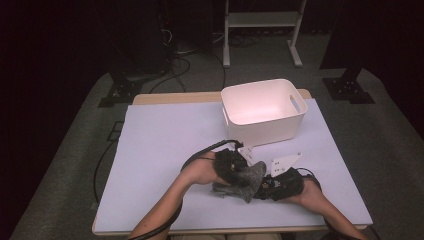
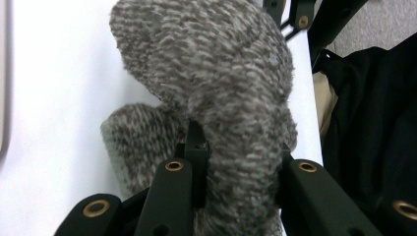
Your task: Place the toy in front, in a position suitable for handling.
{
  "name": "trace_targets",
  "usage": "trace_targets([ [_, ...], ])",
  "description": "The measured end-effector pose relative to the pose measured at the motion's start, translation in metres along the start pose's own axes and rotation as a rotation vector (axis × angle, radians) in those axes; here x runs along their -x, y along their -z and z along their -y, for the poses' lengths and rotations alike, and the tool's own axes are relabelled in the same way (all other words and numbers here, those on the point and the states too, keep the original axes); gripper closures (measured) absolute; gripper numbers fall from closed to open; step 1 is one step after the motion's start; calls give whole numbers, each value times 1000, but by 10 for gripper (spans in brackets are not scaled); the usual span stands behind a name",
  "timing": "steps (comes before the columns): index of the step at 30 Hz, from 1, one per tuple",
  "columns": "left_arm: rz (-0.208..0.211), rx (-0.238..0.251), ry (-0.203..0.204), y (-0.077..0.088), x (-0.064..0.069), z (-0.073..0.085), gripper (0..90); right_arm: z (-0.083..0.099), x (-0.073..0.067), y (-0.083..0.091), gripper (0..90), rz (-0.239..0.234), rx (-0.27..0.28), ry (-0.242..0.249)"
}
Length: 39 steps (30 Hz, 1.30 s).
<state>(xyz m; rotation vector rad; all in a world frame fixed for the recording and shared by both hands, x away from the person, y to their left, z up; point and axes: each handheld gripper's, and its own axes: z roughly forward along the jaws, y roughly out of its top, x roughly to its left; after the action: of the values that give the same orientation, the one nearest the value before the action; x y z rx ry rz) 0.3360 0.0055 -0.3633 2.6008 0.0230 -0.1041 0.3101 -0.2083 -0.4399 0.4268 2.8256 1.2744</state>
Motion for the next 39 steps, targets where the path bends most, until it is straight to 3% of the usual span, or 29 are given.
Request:
trace_targets([
  [8, -45, -16, 53, 22, -5, 27, 718, -1, 1, 0, 556, -2, -7, 1],
  [14, -58, -40, 94, 28, -7, 50, 715, -2, 1, 0, 555, -5, -14, -2],
  [19, -38, 4, 127, 29, -7, 66, 712, -3, 2, 0, 555, -9, -25, -7],
  [31, 6, 43, 130, 15, -9, 63, 708, -22, 3, -8, 511, -30, -104, -1],
  [39, 10, 49, 123, 15, -8, 64, 708, -53, -2, -29, 510, -19, -216, 65],
])
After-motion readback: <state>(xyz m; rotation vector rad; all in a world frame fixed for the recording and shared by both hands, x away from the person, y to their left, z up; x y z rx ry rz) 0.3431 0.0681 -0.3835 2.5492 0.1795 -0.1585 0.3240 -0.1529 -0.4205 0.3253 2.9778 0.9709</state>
